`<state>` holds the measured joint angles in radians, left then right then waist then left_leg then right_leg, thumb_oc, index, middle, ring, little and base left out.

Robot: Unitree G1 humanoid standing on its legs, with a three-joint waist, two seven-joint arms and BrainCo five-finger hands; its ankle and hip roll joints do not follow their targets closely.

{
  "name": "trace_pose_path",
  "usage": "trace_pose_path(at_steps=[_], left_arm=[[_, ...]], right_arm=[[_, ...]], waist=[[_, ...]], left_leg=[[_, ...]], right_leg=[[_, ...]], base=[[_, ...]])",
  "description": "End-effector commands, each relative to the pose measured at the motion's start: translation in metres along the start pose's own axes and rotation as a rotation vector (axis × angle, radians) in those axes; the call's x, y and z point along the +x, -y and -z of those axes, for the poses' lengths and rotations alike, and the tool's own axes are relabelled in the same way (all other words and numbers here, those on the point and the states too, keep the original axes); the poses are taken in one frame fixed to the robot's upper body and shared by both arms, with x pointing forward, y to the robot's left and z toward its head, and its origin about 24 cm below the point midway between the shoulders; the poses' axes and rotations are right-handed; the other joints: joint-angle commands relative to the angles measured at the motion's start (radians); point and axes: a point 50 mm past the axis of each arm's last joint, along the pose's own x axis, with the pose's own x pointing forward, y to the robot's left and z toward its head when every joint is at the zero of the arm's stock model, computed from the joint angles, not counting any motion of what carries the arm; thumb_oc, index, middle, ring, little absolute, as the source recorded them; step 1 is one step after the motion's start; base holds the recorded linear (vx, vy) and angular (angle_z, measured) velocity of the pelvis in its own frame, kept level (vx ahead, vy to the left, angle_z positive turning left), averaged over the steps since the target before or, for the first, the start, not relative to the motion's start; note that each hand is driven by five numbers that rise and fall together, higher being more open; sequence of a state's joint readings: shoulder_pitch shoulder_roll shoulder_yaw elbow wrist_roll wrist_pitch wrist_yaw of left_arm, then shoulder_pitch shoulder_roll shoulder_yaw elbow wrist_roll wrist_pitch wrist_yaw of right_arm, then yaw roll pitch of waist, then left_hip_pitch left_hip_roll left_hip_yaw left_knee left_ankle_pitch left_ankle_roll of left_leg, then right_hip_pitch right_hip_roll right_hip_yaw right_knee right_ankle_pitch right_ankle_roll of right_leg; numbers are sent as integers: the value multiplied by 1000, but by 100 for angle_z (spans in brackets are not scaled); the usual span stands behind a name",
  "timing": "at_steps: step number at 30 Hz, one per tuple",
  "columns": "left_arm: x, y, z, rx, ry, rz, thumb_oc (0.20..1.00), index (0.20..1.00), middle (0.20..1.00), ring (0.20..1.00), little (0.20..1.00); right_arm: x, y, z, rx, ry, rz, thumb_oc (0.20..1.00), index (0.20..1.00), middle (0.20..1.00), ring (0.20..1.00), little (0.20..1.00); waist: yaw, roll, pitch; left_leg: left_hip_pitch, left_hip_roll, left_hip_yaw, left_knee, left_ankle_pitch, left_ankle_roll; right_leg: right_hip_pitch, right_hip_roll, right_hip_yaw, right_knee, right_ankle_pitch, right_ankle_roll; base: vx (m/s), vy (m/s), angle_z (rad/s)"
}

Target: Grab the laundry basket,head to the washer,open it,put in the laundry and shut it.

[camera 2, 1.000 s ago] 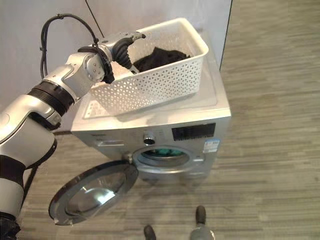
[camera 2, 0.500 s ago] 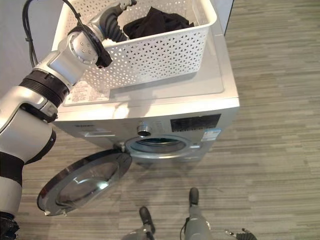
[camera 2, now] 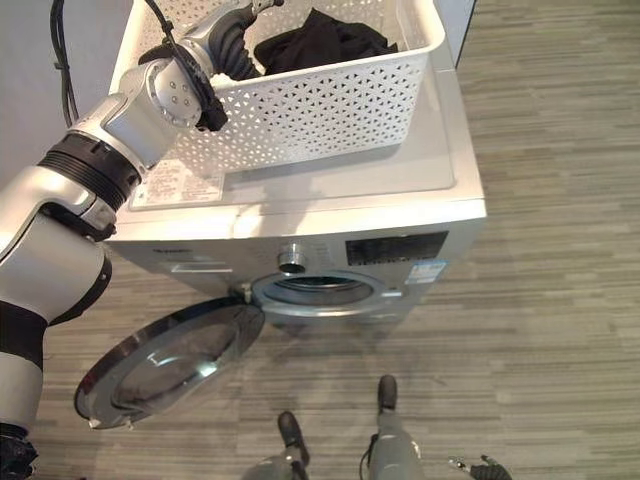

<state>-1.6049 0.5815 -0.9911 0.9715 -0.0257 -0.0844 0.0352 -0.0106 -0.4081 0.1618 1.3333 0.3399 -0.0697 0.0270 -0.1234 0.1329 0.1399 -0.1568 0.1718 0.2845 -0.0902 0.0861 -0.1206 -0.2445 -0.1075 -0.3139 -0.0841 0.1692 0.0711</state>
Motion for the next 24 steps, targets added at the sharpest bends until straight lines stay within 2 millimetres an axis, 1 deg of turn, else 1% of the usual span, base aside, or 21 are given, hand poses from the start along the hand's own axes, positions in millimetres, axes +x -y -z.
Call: trace_pose_path(at_steps=[1, 2, 3, 6, 7, 10, 11, 12, 13, 14, 15, 16, 17, 18, 19, 20, 21, 22, 23, 24], left_arm=[[1, -52, 1, 66, -27, -136, 1000, 1000, 1000, 1000, 1000], [1, -52, 1, 66, -27, -136, 1000, 1000, 1000, 1000, 1000], [0, -55, -3, 118, -7, -137, 1000, 1000, 1000, 1000, 1000], [1, -57, -5, 134, -2, -146, 1000, 1000, 1000, 1000, 1000], [-1, -70, -12, 157, 39, -182, 1000, 1000, 1000, 1000, 1000], [-10, -99, -15, 155, 77, -253, 1000, 1000, 1000, 1000, 1000], [-15, -113, -17, 149, 98, -294, 1000, 1000, 1000, 1000, 1000], [-23, -125, -13, 142, 109, -324, 1000, 1000, 1000, 1000, 1000], [-28, -128, -8, 162, 111, -320, 1000, 1000, 1000, 1000, 1000], [-36, -136, -6, 162, 131, -342, 1000, 1000, 1000, 1000, 1000], [-47, -146, 0, 154, 136, -380, 1000, 1000, 1000, 1000, 1000], [-60, -151, 9, 156, 137, -414, 1000, 1000, 1000, 1000, 1000], [-71, -155, 12, 180, 150, -427, 1000, 1000, 1000, 1000, 1000], [-71, -155, 12, 179, 149, -428, 1000, 1000, 1000, 1000, 1000], [-101, -157, 30, 172, 145, -455, 1000, 1000, 1000, 1000, 1000], [-103, -156, 32, 167, 140, -457, 1000, 1000, 1000, 1000, 1000], [-121, -150, 48, 118, 122, -469, 1000, 1000, 1000, 1000, 1000], [-145, -138, 68, 86, 78, -452, 1000, 1000, 1000, 1000, 1000], [-170, -121, 89, 8, 28, -422, 1000, 1000, 1000, 1000, 1000], [-195, -105, 106, -36, -29, -381, 1000, 1000, 1000, 1000, 1000]], right_arm=[[-3, 3, 20, -41, -61, -7, 1000, 1000, 1000, 1000, 1000], [-3, 3, 20, -41, -61, -7, 1000, 1000, 1000, 1000, 1000], [-4, 4, 24, -42, -79, -6, 1000, 1000, 1000, 1000, 1000], [-4, 3, 26, -49, -87, -11, 1000, 1000, 1000, 1000, 1000], [-5, 2, 30, -64, -102, -18, 1000, 1000, 1000, 1000, 1000], [-6, 1, 35, -83, -115, -28, 1000, 1000, 1000, 1000, 1000], [-7, 0, 39, -82, -126, -35, 1000, 1000, 1000, 1000, 1000], [-8, -1, 46, -83, -140, -38, 1000, 1000, 1000, 1000, 1000], [-9, -1, 49, -83, -149, -40, 1000, 1000, 1000, 1000, 1000], [-10, -3, 52, -79, -158, -42, 1000, 1000, 1000, 1000, 1000], [-11, -5, 56, -63, -167, -42, 1000, 1000, 1000, 1000, 1000], [-11, -5, 58, -49, -172, -42, 1000, 1000, 1000, 1000, 1000], [-12, -8, 61, -28, -179, -47, 1000, 1000, 1000, 1000, 1000], [-12, -8, 61, -28, -179, -46, 1000, 1000, 1000, 1000, 1000], [-13, -17, 65, 25, -188, -58, 1000, 1000, 1000, 1000, 1000], [-13, -14, 65, 22, -188, -51, 1000, 1000, 1000, 1000, 1000], [-13, -18, 67, 48, -190, -55, 1000, 1000, 1000, 1000, 1000], [-14, -23, 69, 80, -192, -58, 1000, 1000, 1000, 1000, 1000], [-15, -25, 73, 123, -195, -58, 1000, 1000, 1000, 1000, 1000], [-16, -24, 77, 153, -196, -48, 1000, 1000, 1000, 1000, 1000]], waist=[[10, -22, -7], [10, -23, -6], [20, -27, -25], [23, -30, -33], [36, -39, -63], [51, -43, -92], [59, -43, -103], [69, -43, -111], [73, -43, -119], [85, -41, -127], [105, -41, -134], [117, -42, -139], [135, -45, -143], [135, -45, -144], [173, -65, -142], [171, -59, -145], [186, -69, -145], [209, -82, -144], [235, -88, -147], [261, -91, -151]], left_leg=[[66, 57, -56, 3, 7, -41], [67, 57, -57, 3, 7, -41], [82, 60, -61, 3, 3, -42], [95, 61, -64, 3, 0, -41], [116, 58, -75, 3, -6, -41], [133, 54, -88, 3, -10, -39], [138, 52, -95, 3, -11, -39], [141, 49, -102, 3, -12, -38], [139, 43, -113, 3, -10, -36], [141, 41, -120, 3, -11, -36], [145, 41, -128, 3, -13, -36], [141, 37, -140, 3, -7, -34], [138, 37, -151, 3, -5, -34], [137, 36, -151, 3, -5, -33], [141, 37, -168, 3, -6, -34], [138, 34, -169, 3, -2, -33], [138, 34, -175, 3, -3, -33], [146, 37, -178, 3, -7, -35], [151, 37, -182, 3, -8, -35], [155, 38, -185, 3, -10, -35]], right_leg=[[55, -89, -27, -3, -8, 137], [56, -89, -28, -3, -8, 137], [80, -91, -43, -3, -13, 137], [99, -92, -52, -3, -16, 136], [137, -93, -71, -3, -22, 136], [172, -98, -92, -3, -28, 138], [186, -101, -103, -3, -30, 138], [201, -104, -116, -3, -34, 138], [207, -107, -125, -3, -33, 138], [219, -110, -136, -3, -35, 139], [232, -110, -150, -3, -41, 139], [238, -112, -158, -3, -40, 137], [246, -113, -168, -3, -43, 136], [246, -113, -168, -3, -42, 136], [262, -112, -181, -3, -47, 134], [259, -115, -182, -3, -45, 134], [265, -116, -185, -3, -46, 133], [274, -112, -186, -3, -52, 131], [283, -112, -188, -3, -54, 128], [291, -111, -190, -3, -57, 125]], base=[[21, -10, 22], [31, -7, 25], [6, 6, 24], [17, 10, 23], [5, 17, 21], [-2, 26, 26], [2, 34, 26], [-13, 31, 18], [-28, 37, 14], [-22, 27, 32], [-34, 29, 42], [-32, 10, 39], [-29, 4, 23], [-37, -8, 19], [-37, -1, 42], [-50, -5, 52], [-19, -11, 51], [-13, -20, 25], [-2, -22, 17], [0, 0, 0]])
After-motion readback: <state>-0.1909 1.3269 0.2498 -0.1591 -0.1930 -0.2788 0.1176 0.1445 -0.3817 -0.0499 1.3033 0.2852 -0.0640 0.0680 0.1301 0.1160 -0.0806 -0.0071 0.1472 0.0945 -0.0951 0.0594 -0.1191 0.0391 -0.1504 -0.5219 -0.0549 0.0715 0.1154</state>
